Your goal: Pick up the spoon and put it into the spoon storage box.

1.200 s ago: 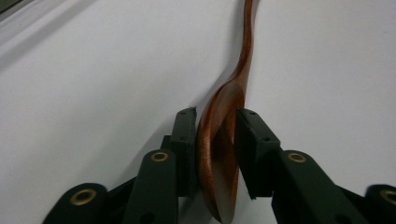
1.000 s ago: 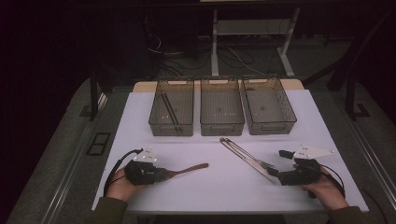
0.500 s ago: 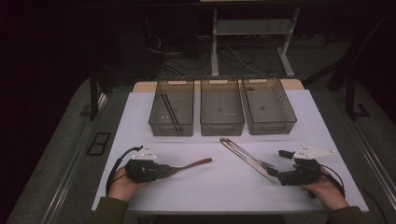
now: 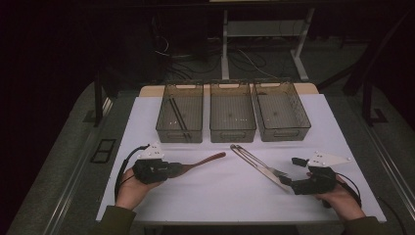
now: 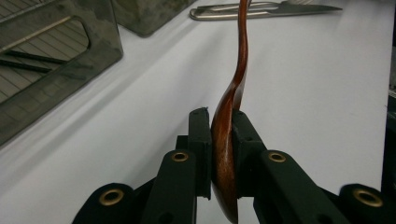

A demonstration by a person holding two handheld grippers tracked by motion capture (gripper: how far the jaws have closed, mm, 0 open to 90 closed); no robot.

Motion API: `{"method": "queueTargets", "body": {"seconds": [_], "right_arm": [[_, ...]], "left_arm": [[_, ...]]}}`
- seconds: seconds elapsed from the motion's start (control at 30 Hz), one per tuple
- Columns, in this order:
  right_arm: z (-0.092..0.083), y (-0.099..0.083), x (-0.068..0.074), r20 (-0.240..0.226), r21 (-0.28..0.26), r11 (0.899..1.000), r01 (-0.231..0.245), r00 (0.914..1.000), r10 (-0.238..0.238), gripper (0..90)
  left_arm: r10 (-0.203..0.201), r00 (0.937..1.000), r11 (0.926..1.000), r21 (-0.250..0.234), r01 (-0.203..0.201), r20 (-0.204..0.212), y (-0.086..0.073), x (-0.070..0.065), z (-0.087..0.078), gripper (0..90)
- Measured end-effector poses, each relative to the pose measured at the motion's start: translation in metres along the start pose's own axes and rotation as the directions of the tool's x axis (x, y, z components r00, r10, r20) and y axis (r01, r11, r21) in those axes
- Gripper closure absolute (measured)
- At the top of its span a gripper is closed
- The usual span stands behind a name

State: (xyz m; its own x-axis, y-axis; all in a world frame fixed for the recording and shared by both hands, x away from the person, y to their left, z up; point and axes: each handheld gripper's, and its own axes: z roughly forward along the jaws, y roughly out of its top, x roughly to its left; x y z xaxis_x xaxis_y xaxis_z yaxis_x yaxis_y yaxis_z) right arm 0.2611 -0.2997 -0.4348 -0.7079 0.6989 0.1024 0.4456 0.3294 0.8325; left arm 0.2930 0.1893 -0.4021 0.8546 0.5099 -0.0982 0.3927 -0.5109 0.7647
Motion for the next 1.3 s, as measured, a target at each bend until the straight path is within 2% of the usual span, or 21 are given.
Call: {"method": "queueTargets", "body": {"seconds": [0.83,1.3], "right_arm": [[0.001,0.000,0.000,-0.001,0.002,1.000,0.001,1.0000,-0.001,15.0],[0.000,0.000,0.000,0.001,0.001,1.000,-0.002,1.0000,0.002,15.0]], "left_arm": [[0.018,0.9997,0.9980,-0.060,-0.019,-0.014,0.035,0.006,0.019,80.1],[0.001,0.9982,0.9962,-0.087,-0.006,-0.059,0.059,0.018,0.033,80.1]]}}
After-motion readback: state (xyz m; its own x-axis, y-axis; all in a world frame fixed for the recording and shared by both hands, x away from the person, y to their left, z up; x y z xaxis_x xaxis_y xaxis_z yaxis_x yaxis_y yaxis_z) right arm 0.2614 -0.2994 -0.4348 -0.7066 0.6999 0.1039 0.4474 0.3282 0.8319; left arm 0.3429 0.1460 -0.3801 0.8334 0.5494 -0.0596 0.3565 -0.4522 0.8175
